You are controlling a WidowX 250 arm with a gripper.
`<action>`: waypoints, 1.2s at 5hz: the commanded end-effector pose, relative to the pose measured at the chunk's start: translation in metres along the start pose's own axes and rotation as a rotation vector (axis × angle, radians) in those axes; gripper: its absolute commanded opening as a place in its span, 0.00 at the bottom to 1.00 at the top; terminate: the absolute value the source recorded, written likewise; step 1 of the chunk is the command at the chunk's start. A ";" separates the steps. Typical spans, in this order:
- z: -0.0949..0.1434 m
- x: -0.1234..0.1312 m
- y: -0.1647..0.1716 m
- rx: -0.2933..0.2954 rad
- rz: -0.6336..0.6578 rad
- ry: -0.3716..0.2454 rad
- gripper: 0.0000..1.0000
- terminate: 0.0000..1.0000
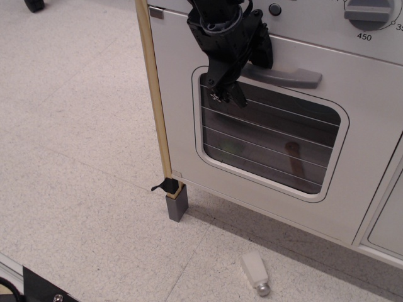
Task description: Open oven
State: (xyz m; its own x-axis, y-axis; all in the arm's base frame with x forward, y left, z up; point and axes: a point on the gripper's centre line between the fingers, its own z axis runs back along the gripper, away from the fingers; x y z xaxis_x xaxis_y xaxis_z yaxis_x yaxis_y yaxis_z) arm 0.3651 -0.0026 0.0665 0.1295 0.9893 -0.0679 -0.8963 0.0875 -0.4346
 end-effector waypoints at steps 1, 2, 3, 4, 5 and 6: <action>0.016 0.010 0.009 -0.012 -0.043 -0.034 1.00 0.00; 0.018 0.017 0.022 0.014 -0.057 -0.040 1.00 0.00; 0.029 0.024 0.029 0.020 -0.101 -0.059 1.00 0.00; 0.042 0.038 0.037 0.016 -0.122 -0.065 1.00 0.00; 0.051 0.045 0.038 0.039 -0.160 -0.070 1.00 0.00; 0.064 0.043 0.026 0.062 -0.249 -0.060 1.00 0.00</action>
State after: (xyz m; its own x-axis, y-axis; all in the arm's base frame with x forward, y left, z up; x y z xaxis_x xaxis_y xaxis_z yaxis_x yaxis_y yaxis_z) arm 0.3107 0.0416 0.0852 0.3290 0.9433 0.0438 -0.8908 0.3254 -0.3171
